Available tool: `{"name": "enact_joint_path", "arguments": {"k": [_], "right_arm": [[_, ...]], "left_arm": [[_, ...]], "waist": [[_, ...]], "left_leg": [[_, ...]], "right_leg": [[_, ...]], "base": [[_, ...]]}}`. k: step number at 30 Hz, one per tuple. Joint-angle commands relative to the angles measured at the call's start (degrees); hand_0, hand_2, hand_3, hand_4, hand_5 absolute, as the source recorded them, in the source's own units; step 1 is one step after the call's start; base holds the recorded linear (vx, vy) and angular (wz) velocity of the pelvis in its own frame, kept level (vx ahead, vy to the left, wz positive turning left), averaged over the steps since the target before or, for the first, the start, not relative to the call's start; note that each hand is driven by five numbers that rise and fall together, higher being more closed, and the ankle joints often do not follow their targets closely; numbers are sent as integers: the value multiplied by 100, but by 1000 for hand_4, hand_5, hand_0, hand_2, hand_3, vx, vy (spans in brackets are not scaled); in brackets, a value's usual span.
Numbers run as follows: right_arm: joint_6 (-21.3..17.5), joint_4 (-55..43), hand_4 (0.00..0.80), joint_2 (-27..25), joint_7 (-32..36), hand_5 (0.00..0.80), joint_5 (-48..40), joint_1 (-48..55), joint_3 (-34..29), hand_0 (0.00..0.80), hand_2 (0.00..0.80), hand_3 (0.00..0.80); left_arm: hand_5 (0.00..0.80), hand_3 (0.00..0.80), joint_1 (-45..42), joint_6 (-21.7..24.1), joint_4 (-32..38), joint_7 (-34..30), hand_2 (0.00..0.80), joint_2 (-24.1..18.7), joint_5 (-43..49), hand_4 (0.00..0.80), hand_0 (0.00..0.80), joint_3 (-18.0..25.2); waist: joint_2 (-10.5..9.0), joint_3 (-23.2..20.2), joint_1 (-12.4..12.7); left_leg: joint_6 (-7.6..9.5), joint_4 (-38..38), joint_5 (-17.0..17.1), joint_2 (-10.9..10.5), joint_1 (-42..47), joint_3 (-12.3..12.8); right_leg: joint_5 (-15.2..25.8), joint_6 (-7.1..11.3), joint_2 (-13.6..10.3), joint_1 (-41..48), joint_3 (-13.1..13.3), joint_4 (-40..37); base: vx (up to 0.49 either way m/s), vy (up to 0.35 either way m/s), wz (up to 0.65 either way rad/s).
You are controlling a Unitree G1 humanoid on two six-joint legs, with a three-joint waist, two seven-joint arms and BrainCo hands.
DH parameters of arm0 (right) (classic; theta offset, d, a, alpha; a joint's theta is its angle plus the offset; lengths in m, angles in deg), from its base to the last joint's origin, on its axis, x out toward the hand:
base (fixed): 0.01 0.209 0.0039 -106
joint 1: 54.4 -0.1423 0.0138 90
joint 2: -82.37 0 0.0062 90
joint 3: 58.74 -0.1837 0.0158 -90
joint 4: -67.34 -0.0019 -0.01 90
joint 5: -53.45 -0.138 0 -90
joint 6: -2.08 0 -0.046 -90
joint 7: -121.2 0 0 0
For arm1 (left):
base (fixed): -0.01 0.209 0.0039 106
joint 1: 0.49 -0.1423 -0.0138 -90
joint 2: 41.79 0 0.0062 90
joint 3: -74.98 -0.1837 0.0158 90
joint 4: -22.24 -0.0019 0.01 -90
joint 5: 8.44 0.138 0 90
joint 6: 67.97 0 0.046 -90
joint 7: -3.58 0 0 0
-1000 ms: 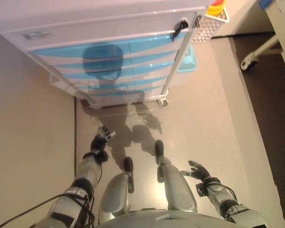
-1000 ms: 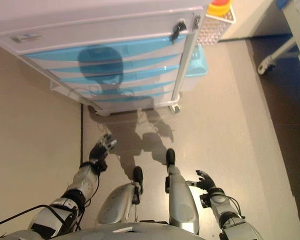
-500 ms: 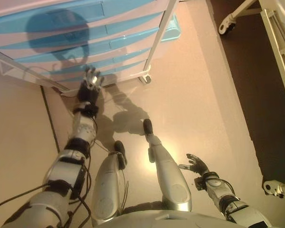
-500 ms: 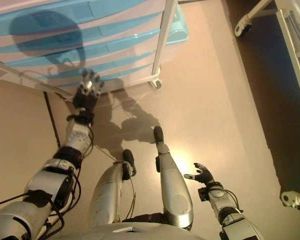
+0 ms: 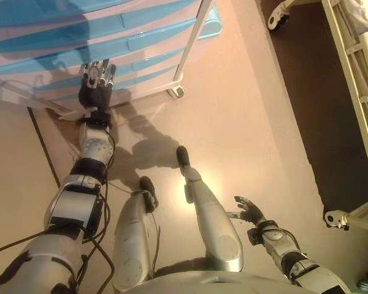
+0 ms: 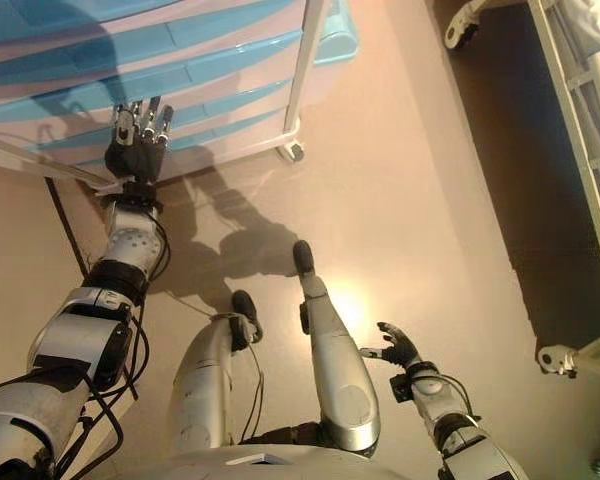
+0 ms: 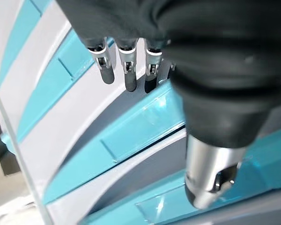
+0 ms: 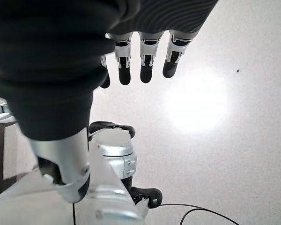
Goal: Open the drawer and pick up the medicine
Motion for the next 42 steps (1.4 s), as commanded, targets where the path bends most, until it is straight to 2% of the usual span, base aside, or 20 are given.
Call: {"name": "enact_joint_path", "arguments": {"k": [1, 4, 5, 6, 7, 9, 18, 24, 29, 32, 33, 34, 39, 42], "right_arm": [[-64, -110, 0, -178, -52, 0, -216, 288, 132, 0, 0, 0], [-54, -87, 0, -161, -29, 0, -167, 295, 149, 0, 0, 0], [-43, -87, 0, -163, -20, 0, -162, 289, 169, 0, 0, 0], [-59, -75, 0, -148, -19, 0, -165, 294, 200, 0, 0, 0], [-58, -74, 0, -146, -7, 0, -158, 298, 227, 0, 0, 0], [-45, -90, 0, -133, -2, 0, -125, 293, 263, 0, 0, 0], [159, -301, 0, -168, -65, 0, 46, 159, 304, 0, 0, 0], [265, -402, 0, -230, -174, 0, 252, 134, 315, 0, 0, 0], [376, -417, 0, -270, -271, 0, 479, 43, 309, 0, 0, 0], [490, -427, 0, -361, -281, 0, 581, -111, 202, 0, 0, 0], [487, -430, 0, -375, -285, 0, 638, -133, 186, 0, 0, 0], [541, -421, 0, -440, -275, 0, 631, -215, 111, 0, 0, 0], [615, -340, 0, -653, -190, 0, 718, -372, -214, 0, 0, 0], [573, -298, 0, -730, -99, 0, 813, -331, -440, 0, 0, 0]], "left_arm": [[0, 0, 707, 254, 562, -860, 0, -382, -548, 0, 0, 284], [0, 0, 798, 110, 742, -1576, 0, -391, -1122, 0, 0, 340], [251, 251, 827, 28, 847, -1748, 251, -382, -1283, 251, 251, 360], [605, 605, 855, -41, 984, -2045, 605, -340, -1426, 605, 605, 370], [800, 800, 887, -165, 1133, -2332, 800, -325, -1629, 800, 800, 369], [800, 800, 903, -349, 1377, -2788, 800, -258, -1857, 800, 800, 307], [800, 800, 432, -671, 2609, -3600, 800, 299, -1867, 800, 800, 15], [800, 800, -523, -834, 3588, -3731, 800, 629, -2078, 800, 800, 0], [800, 800, -1485, -1183, 3909, -3692, 800, 873, -2050, 800, 800, -47], [800, 800, -2342, -1616, 3696, -3668, 800, 1089, -1968, 800, 800, -67], [800, 800, -2431, -1584, 3662, -3547, 800, 1114, -1956, 800, 800, -67], [800, 800, -2886, -1994, 3268, -3737, 800, 1182, -1923, 800, 800, 24], [800, 800, -4053, -3049, 1627, -4301, 800, 1182, -1591, 800, 800, 380], [800, 800, -4681, -3509, 691, -4037, 800, 1130, -1007, 800, 800, 688]], "waist": [[193, -143, 95], [168, -160, 111], [154, -159, 120], [141, -160, 133], [129, -167, 152], [117, -177, 178], [190, -155, 421], [313, -148, 754], [425, -178, 1076], [533, -183, 1328], [552, -201, 1352], [614, -203, 1478], [840, -340, 1757], [944, -435, 1910]], "left_leg": [[-60, -919, 371, -252, 60, -122], [-66, -1007, 401, -263, 108, -137], [-67, -1018, 401, -263, 119, -144], [-67, -1057, 409, -259, 145, -152], [-65, -1094, 418, -260, 168, -163], [-69, -1173, 451, -271, 207, -198], [-150, -1503, 662, -340, 385, -438], [-327, -1782, 927, -365, 550, -777], [-525, -2165, 1242, -304, 735, -1077], [-693, -2530, 1495, -193, 925, -1245], [-714, -2593, 1558, -180, 931, -1265], [-771, -2737, 1629, -130, 1060, -1309], [-892, -3105, 1850, -63, 1346, -1404], [-906, -3252, 1882, -109, 1570, -1497]], "right_leg": [[-773, -162, 75, 137, -124, 631], [-766, -161, 83, 178, -134, 585], [-763, -165, 84, 195, -136, 571], [-768, -169, 95, 218, -144, 561], [-774, -175, 100, 242, -155, 549], [-784, -186, 122, 287, -167, 526], [-989, -328, 141, 530, -378, 566], [-1299, -525, 163, 769, -768, 742], [-1464, -637, 187, 1041, -1123, 722], [-1510, -659, 177, 1311, -1358, 548], [-1481, -663, 179, 1324, -1390, 498], [-1500, -655, 156, 1489, -1509, 393], [-1446, -620, 83, 1906, -1871, 19], [-1454, -581, 56, 2194, -2035, -165]], "base": [[23, -36, -1], [23, -43, 1], [21, -49, 1], [21, -66, 1], [23, -74, 1], [15, -61, 0], [-22, -49, 6], [-52, -91, 20], [-89, -148, 34], [-98, -170, 47], [-97, -145, 46], [-80, -129, 47], [-49, -86, 39], [-4, -51, 48]]}}
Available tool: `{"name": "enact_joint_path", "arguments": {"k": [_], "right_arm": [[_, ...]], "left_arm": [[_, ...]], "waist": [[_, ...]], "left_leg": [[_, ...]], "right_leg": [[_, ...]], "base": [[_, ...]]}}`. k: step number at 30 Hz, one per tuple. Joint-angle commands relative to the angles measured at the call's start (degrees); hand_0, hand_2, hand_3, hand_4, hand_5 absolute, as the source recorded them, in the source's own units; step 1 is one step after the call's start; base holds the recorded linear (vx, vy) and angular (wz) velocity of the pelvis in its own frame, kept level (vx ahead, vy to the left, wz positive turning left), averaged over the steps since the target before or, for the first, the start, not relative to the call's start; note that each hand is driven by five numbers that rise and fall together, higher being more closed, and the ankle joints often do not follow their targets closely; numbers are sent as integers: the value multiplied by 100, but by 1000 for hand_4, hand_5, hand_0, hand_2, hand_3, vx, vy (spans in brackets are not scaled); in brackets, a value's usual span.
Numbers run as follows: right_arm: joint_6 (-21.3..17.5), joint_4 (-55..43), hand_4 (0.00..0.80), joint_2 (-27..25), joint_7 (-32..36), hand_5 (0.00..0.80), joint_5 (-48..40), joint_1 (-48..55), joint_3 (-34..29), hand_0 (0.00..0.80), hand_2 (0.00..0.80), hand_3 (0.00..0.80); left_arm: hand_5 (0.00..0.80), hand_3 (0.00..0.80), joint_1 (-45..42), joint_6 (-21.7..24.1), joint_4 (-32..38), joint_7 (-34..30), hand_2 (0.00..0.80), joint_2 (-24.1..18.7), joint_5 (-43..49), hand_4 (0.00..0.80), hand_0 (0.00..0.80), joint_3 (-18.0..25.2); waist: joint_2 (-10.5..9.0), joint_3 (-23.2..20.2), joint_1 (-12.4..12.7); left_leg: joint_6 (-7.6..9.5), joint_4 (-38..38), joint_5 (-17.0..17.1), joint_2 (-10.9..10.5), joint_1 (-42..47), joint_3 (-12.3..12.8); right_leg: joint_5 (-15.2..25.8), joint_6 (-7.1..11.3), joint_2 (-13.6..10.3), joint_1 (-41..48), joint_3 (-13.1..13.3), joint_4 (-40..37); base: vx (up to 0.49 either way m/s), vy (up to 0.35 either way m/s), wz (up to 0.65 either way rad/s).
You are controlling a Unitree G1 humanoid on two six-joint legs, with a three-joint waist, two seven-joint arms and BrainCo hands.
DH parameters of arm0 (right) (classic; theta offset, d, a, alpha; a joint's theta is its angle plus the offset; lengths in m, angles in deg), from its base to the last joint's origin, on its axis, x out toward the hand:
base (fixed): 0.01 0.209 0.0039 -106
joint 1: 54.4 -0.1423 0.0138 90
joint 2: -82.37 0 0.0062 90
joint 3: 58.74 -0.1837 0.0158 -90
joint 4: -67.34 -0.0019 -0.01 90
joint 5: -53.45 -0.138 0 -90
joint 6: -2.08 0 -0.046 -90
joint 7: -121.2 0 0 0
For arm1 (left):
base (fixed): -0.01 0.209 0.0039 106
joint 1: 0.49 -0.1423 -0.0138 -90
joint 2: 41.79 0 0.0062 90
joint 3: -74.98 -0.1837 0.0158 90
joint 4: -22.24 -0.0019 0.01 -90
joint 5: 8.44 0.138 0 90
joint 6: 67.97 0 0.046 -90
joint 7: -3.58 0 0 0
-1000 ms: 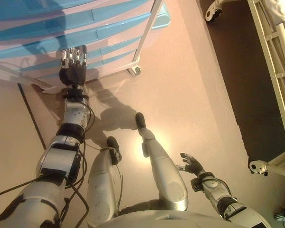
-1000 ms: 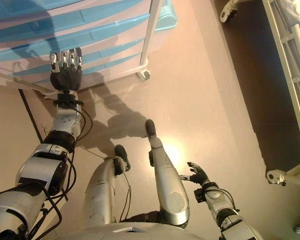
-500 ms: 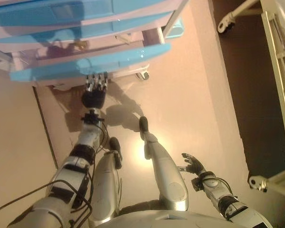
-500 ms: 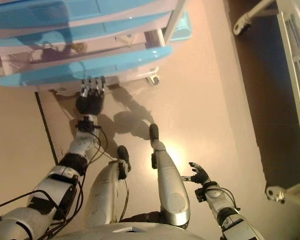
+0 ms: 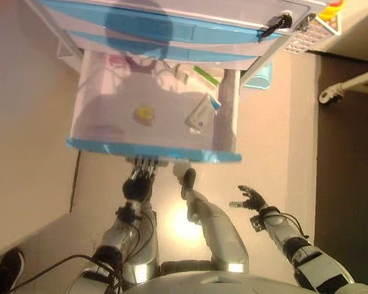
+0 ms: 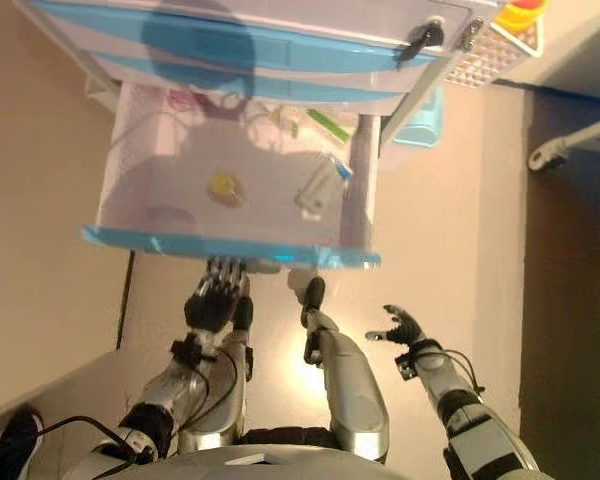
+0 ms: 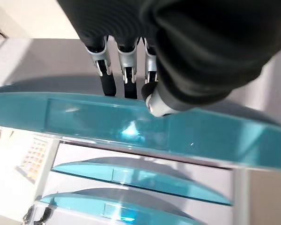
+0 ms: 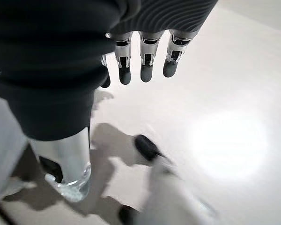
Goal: Open the drawer and pick up the medicine
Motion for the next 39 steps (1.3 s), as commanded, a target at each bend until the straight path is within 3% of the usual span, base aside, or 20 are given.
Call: {"name": "enact_joint_path", "arguments": {"k": [1, 5, 9, 10, 11, 12, 16, 19, 21, 23, 26, 29, 30, 32, 34, 39], "right_arm": [[-57, 51, 0, -367, 117, 0, 160, 280, -130, 0, 0, 0], [-189, 274, 0, -278, 143, 0, 238, 386, -414, 0, 0, 0], [-229, 405, 0, -254, 196, 0, 372, 531, -651, 0, 0, 0], [-262, 463, 0, -245, 190, 0, 420, 569, -701, 0, 0, 0], [-285, 520, 0, -234, 169, 0, 467, 598, -733, 0, 0, 0], [-286, 583, 0, -218, 129, 0, 520, 640, -769, 0, 0, 0], [-80, 798, 0, -146, -446, 0, 889, 788, -851, 0, 0, 0], [332, 952, 0, -169, -1248, 0, 1148, 955, -948, 0, 0, 0], [601, 984, 0, -215, -1736, 0, 1049, 1030, -1026, 0, 0, 0], [772, 956, 0, -329, -2115, 0, 966, 1084, -1119, 0, 0, 0], [767, 862, 0, -495, -2745, 0, 754, 1141, -1375, 0, 0, 0], [217, 501, 0, -683, -3491, 0, 750, 1177, -1694, 0, 0, 0], [20, 126, 0, -774, -3751, 0, 878, 1198, -1776, 0, 0, 0], [38, -1172, 0, -957, -4102, 0, 1279, 1245, -1839, 0, 0, 0], [225, -2658, 0, -1111, -4169, 0, 1830, 1336, -1796, 0, 0, 0], [-326, -5187, 0, -1510, -3103, 0, 2974, 1301, -1471, 0, 0, 0]], "left_arm": [[800, 800, -779, -498, 258, -1212, 800, -217, 146, 800, 800, 613], [800, 800, -1311, -794, -735, -402, 800, -173, 1040, 800, 800, 1150], [800, 800, -1553, -278, -1238, 473, 800, -233, 1994, 800, 800, 1466], [665, 665, -1541, -26, -1354, 703, 665, -264, 2147, 665, 665, 1478], [122, 122, -1512, 204, -1473, 917, 122, -288, 2402, 122, 122, 1498], [0, 0, -1465, 594, -1654, 1384, 0, -323, 2762, 0, 0, 1534], [0, 0, -1233, 1417, -2110, 2855, 0, -427, 4174, 0, 0, 1459], [0, 0, -1090, 2254, -2133, 4287, 0, -453, 5605, 0, 0, 1122], [0, 0, -1017, 2701, -2057, 5354, 0, -564, 7316, 0, 0, 702], [0, 0, -881, 2742, -1887, 6172, 0, -715, 8512, 0, 0, 141], [0, 0, -717, 2431, -1750, 6438, 0, -829, 8783, 0, 0, -361], [0, 0, -648, 2241, -1760, 6467, 0, -830, 8830, 0, 0, -618], [0, 0, -665, 2196, -1798, 6451, 0, -810, 8843, 0, 0, -682], [0, 0, -743, 2116, -1863, 6387, 0, -756, 8823, 0, 0, -720], [0, 0, -840, 1973, -1886, 6306, 0, -696, 8845, 0, 0, -683], [0, 0, -907, 1652, -2117, 6037, 0, -567, 8976, 0, 0, -381]], "waist": [[392, -575, 464], [461, -790, 599], [545, -995, 607], [560, -1043, 595], [572, -1088, 579], [578, -1129, 566], [566, -1323, 442], [555, -1466, 335], [532, -1528, 277], [503, -1592, 161], [471, -1653, 14], [425, -1711, -102], [406, -1743, -159], [385, -1795, -282], [370, -1853, -392], [327, -2062, -539]], "left_leg": [[290, -114, 165, -374, -463, 77], [285, -209, 159, -486, -254, -28], [288, -232, 137, -566, -116, -74], [295, -222, 124, -586, -88, -82], [304, -215, 110, -606, -64, -86], [310, -203, 73, -622, -3, -83], [352, -225, 49, -665, 98, -107], [395, -259, 22, -704, 209, -111], [425, -277, 14, -714, 270, -105], [454, -292, -7, -709, 320, -66], [518, -344, -47, -692, 448, 21], [591, -431, -99, -687, 595, 100], [612, -477, -114, -688, 650, 135], [646, -586, -135, -693, 739, 219], [666, -693, -141, -701, 811, 289], [711, -909, -137, -734, 912, 419]], "right_leg": [[-936, 341, -103, 441, 65, 589], [-911, 388, -140, 721, -80, 361], [-940, 414, -196, 855, -122, 331], [-955, 415, -210, 882, -128, 339], [-969, 414, -221, 903, -132, 345], [-1005, 415, -236, 954, -128, 364], [-1013, 416, -247, 1015, -116, 363], [-1001, 433, -252, 1089, -56, 346], [-972, 449, -247, 1124, 4, 328], [-944, 466, -231, 1145, 94, 298], [-896, 507, -203, 1191, 241, 256], [-812, 560, -178, 1264, 393, 163], [-773, 585, -175, 1284, 452, 118], [-708, 631, -178, 1296, 572, 35], [-650, 678, -187, 1294, 685, -38], [-556, 801, -217, 1241, 918, -172]], "base": [[29, -45, 11], [45, -8, 19], [83, 71, 10], [91, 106, 17], [99, 87, 14], [102, 84, 11], [107, 70, 10], [102, 70, 7], [74, 51, -5], [54, 72, -14], [46, 64, -25], [34, 46, -28], [23, 73, -30], [6, 98, -31], [0, 106, -28], [5, 80, -21]]}}
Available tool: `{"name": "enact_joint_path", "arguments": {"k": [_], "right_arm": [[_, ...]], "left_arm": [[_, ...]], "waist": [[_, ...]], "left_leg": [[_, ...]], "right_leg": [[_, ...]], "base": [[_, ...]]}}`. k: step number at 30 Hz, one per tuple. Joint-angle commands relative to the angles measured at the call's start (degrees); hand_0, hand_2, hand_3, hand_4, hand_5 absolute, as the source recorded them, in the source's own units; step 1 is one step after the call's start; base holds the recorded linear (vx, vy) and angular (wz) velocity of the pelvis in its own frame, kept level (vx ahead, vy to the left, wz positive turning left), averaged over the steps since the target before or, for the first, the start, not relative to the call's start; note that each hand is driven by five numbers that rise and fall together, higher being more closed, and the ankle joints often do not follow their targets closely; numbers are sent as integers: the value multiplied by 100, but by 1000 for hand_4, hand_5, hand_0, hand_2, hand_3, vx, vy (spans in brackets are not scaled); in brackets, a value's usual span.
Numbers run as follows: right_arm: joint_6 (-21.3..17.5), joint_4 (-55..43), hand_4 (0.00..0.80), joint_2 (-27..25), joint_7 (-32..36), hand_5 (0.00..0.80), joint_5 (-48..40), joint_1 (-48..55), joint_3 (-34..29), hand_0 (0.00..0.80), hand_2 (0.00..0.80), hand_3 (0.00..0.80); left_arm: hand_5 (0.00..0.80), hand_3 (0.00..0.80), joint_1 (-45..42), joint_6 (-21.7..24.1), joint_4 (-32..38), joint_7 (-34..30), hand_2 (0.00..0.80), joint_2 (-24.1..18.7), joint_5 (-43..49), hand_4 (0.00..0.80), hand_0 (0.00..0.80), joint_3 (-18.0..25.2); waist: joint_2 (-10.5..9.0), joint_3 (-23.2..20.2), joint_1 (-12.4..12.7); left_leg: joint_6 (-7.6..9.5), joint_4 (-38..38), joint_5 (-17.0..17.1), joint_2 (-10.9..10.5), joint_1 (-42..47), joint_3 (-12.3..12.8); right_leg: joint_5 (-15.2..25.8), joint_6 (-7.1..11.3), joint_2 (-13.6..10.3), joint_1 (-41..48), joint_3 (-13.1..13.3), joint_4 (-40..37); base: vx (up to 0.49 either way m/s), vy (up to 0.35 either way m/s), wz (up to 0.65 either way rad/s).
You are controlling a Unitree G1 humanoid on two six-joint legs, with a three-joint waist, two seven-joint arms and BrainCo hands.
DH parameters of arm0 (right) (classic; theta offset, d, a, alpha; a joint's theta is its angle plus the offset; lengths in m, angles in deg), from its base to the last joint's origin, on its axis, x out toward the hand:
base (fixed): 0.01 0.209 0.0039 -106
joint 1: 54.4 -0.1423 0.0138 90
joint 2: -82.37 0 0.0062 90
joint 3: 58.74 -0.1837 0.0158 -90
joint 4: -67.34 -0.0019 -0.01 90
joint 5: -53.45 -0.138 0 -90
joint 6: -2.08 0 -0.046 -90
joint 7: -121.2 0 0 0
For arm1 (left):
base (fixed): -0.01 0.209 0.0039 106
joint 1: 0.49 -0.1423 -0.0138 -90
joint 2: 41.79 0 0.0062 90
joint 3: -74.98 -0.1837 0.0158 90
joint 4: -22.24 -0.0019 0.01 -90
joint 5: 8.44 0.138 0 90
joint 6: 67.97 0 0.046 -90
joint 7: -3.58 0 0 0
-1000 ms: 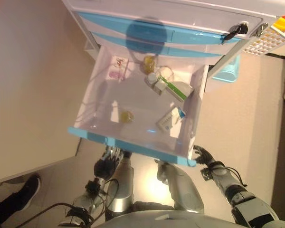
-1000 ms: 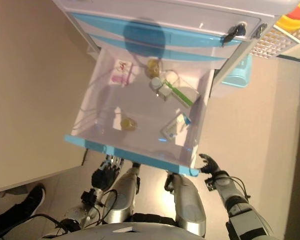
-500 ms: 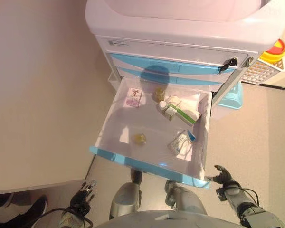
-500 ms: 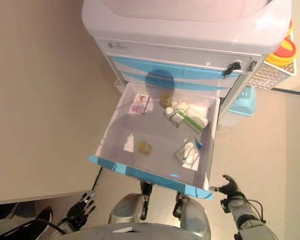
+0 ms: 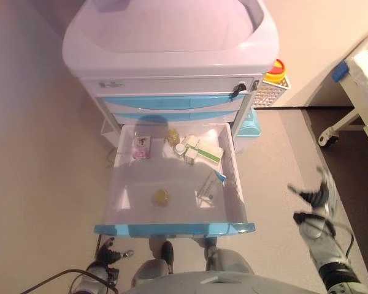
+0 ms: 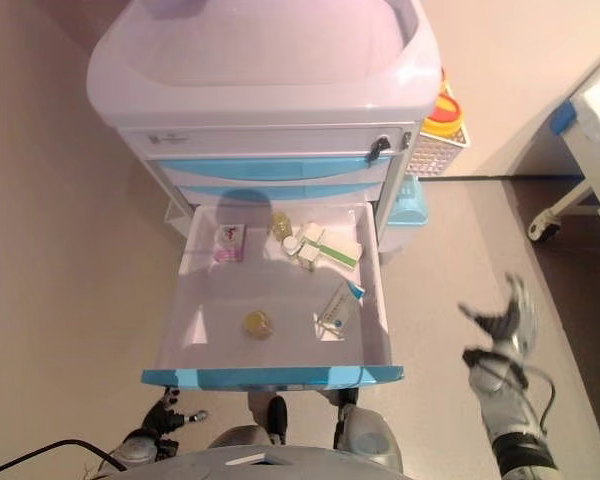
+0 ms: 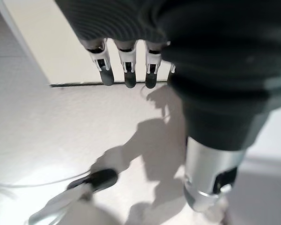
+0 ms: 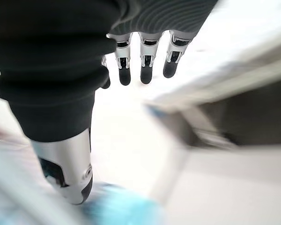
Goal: Open the drawer and pick up the medicine
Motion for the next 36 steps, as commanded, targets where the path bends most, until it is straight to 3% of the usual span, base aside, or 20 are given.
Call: {"name": "enact_joint_path", "arguments": {"k": [1, 6, 10, 15, 20, 26, 36], "right_arm": [[-708, -1096, 0, -574, 872, 0, 623, -572, 355, 0, 0, 0], [-1457, -2086, 0, -1086, 2223, 0, 746, -1048, 1201, 0, 0, 0], [-1602, -2090, 0, -1171, 3019, 0, 761, -1838, 2206, 0, 0, 0], [-1318, -1368, 0, -937, 3430, 0, 1138, -2656, 3253, 0, 0, 0], [-1037, -588, 0, -723, 3604, 0, 1661, -3046, 3911, 0, 0, 0], [-805, 126, 0, -546, 3687, 0, 2189, -3235, 4347, 0, 0, 0], [-805, 752, 0, -259, 3775, 0, 2468, -3416, 4659, 0, 0, 0]], "left_arm": [[0, 0, 126, -184, -346, -183, 0, -78, 216, 0, 0, 230], [0, 0, 148, -220, -449, -309, 0, 17, 269, 0, 0, 166], [0, 0, 261, -260, -407, -332, 0, 6, 108, 0, 0, 9], [0, 0, 342, -304, -300, -333, 0, -55, 37, 0, 0, -126], [0, 0, 372, -346, -201, -328, 0, -178, -74, 0, 0, -176], [0, 0, 362, -383, -152, -387, 0, -299, 2, 0, 0, -105], [0, 0, 293, -352, -180, -477, 0, -349, 137, 0, 0, -23]], "waist": [[-83, -85, 49], [-161, -215, 214], [-215, -194, 459], [-240, -135, 814], [-224, -97, 1116], [-237, -67, 1433], [-326, -46, 1748]], "left_leg": [[84, 75, -335, -199, -275, -83], [101, 104, -374, -231, -325, -73], [106, 160, -379, -268, -391, -187], [84, 154, -329, -299, -446, -442], [22, 81, -211, -289, -514, -693], [-66, -17, -60, -290, -609, -1010], [-186, -47, 96, -256, -754, -1324]], "right_leg": [[-1000, 389, 73, 331, 180, 664], [-997, 429, 15, 290, 169, 655], [-1026, 420, -31, 313, 24, 675], [-1053, 389, -73, 405, -260, 634], [-1110, 355, -88, 483, -602, 610], [-1185, 317, -73, 567, -967, 573], [-1267, 233, 3, 651, -1286, 499]], "base": [[-1, 39, -8], [-4, 12, -9], [-38, -19, 7], [-39, -45, 30], [-43, -46, 45], [-28, -58, 37], [-7, -44, 19]]}}
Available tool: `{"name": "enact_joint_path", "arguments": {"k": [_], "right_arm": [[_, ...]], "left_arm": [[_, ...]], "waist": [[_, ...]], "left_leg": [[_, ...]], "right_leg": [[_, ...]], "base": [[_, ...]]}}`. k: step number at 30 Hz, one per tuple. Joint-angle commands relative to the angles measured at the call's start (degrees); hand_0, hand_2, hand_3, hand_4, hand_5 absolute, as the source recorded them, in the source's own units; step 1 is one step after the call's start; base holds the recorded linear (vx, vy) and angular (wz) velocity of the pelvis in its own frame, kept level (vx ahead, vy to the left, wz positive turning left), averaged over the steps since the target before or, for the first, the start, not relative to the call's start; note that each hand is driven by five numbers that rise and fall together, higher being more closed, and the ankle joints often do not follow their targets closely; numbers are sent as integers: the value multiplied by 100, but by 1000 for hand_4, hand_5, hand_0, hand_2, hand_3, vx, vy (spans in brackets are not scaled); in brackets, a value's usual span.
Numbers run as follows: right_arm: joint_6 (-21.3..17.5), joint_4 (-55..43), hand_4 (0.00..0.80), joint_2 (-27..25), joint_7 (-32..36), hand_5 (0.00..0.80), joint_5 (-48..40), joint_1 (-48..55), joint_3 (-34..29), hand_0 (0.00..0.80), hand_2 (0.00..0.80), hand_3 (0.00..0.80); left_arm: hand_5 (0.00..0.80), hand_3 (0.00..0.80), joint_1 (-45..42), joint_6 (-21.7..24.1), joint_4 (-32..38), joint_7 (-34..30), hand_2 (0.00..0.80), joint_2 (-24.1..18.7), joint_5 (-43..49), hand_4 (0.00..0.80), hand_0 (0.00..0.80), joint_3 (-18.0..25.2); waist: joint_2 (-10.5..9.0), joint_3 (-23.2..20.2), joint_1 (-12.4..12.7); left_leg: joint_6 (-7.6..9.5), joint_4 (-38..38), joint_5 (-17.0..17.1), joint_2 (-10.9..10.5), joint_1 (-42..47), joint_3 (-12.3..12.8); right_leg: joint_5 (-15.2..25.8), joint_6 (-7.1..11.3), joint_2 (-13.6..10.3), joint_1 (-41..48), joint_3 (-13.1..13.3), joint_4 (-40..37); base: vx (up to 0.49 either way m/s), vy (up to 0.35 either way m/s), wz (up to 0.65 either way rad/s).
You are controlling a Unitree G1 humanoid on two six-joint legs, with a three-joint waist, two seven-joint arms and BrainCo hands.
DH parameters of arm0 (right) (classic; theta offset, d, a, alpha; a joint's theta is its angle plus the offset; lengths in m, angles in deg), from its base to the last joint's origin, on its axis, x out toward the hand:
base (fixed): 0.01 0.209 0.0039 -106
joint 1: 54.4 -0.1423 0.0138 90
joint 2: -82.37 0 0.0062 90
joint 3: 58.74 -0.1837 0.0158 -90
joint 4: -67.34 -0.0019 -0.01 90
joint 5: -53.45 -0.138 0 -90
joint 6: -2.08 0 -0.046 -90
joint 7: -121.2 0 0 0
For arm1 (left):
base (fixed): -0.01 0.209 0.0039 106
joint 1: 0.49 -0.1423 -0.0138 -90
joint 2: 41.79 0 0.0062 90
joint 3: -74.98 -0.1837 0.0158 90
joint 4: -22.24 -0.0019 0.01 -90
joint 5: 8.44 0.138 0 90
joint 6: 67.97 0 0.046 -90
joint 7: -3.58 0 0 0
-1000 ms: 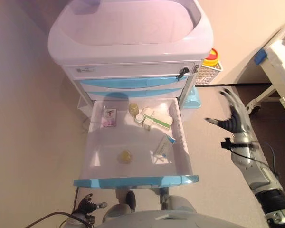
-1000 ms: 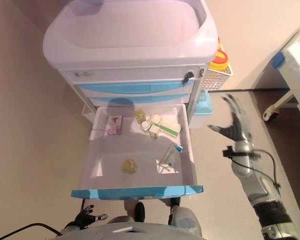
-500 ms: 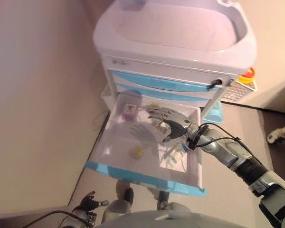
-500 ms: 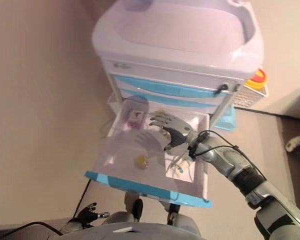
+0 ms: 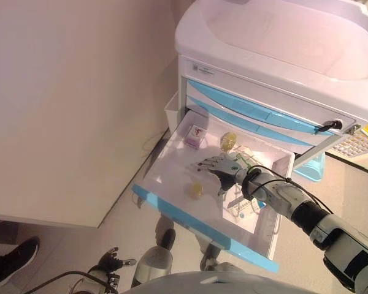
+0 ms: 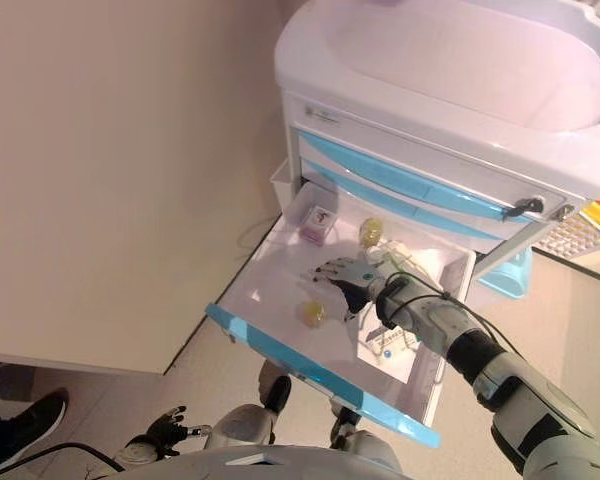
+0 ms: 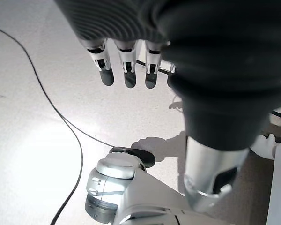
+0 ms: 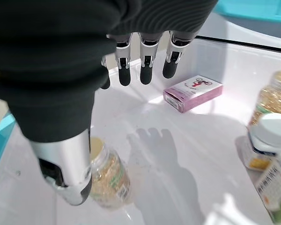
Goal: Open the drawer and pick up the medicine
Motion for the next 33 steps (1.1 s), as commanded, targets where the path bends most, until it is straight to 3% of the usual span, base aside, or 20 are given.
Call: {"name": "enact_joint_path", "arguments": {"k": [1, 16, 33], "right_arm": [[-102, 52, 0, 163, -42, 0, 68, -384, 301, 0, 0, 0], [-172, 1037, 0, 781, -102, 0, 459, -411, 501, 0, 0, 0], [-123, 1388, 0, 983, -232, 0, 713, -229, 558, 0, 0, 0]], "left_arm": [[0, 0, 127, 38, -113, -59, 0, -192, 141, 0, 0, -3], [0, 0, 153, 104, 17, -61, 0, -193, 270, 0, 0, -145], [0, 0, 169, 127, 48, -52, 0, -188, 341, 0, 0, -168]], "waist": [[-60, -72, 187], [-27, -14, 492], [-53, -40, 536]], "left_leg": [[28, -17, -221, -263, -247, -39], [-31, -16, -113, -285, -354, -306], [-9, -46, -93, -310, -371, -349]], "right_leg": [[-1051, 230, 121, 554, 4, 501], [-1144, 175, 142, 609, -234, 517], [-1104, 223, 127, 627, -260, 454]], "base": [[-1, -33, 11], [6, -13, 10], [2, 1, 1]]}}
